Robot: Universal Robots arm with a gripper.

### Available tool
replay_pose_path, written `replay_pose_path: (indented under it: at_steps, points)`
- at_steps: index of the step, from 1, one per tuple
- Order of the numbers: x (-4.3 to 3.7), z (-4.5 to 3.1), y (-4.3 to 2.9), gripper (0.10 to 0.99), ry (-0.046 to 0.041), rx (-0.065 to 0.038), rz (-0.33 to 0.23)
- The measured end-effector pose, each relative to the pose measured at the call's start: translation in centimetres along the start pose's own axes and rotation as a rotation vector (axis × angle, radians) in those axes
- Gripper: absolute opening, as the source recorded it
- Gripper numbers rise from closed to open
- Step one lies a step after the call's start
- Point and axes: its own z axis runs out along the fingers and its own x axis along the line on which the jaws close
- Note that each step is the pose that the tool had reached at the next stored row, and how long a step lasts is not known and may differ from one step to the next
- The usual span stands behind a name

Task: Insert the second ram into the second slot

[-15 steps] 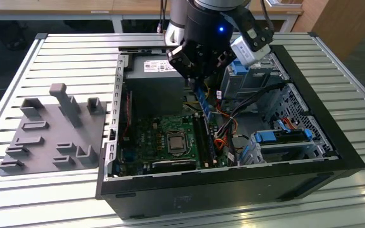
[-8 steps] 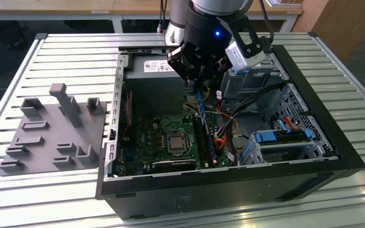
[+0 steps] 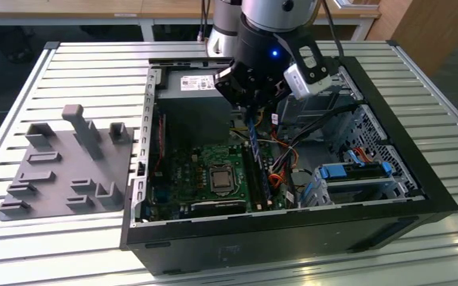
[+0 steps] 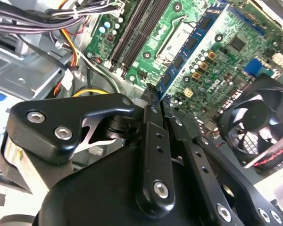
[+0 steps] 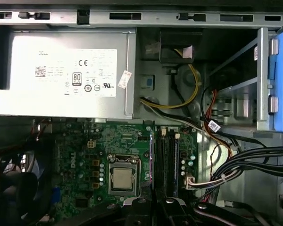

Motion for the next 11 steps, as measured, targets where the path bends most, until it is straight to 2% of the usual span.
replay_pose_path:
  at_steps: [5,11]
  points:
    - [-0.22,0.91,-0.03,0.141,-0.0015,-0.002,0.044]
    - [-0.98,1.97,-0.07,0.141,-0.0016,-0.002,0.047]
